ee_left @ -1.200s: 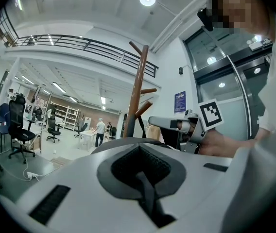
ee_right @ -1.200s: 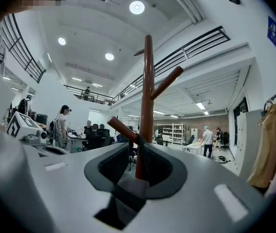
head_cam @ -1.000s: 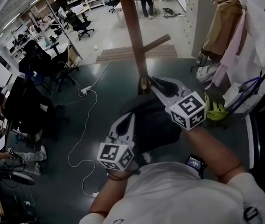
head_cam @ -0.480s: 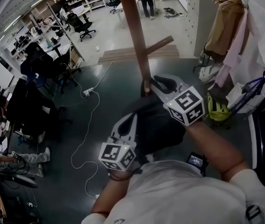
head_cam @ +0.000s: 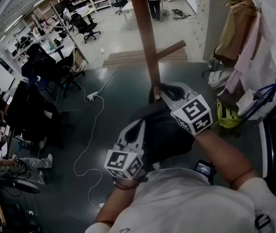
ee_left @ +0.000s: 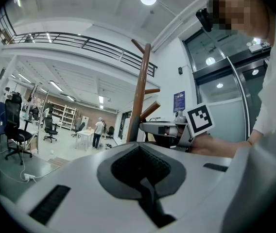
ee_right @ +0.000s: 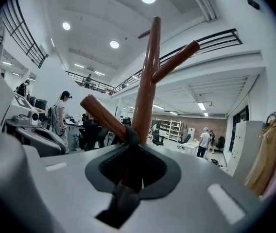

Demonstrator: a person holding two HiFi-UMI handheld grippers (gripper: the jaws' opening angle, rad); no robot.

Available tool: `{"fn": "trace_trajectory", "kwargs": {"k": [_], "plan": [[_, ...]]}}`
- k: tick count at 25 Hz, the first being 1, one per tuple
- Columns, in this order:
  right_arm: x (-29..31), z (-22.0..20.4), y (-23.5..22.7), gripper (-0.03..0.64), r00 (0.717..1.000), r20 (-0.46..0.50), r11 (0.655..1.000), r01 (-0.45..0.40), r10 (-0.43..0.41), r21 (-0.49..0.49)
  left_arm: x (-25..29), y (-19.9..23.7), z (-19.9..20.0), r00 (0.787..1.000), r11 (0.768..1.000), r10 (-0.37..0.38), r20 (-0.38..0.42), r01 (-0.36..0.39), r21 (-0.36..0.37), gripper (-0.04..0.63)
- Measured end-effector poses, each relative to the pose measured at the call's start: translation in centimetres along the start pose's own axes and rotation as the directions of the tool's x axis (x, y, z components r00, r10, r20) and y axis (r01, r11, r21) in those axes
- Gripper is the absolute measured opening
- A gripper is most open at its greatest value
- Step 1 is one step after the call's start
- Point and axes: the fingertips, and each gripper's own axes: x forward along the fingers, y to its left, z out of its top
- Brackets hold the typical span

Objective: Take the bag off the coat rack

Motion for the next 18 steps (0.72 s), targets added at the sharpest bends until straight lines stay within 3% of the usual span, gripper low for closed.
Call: {"fn": "trace_trajectory", "kwargs": {"k": [18], "plan": [[-1.8, 0.5, 0.2, 0.034, 0.999, 0.001, 0.998, 0.053, -0.053, 0.021, -1.1, -0.8, -0.2, 1.000, 1.000, 0.009, 0.016, -0.008, -0.010, 0.002]]}}
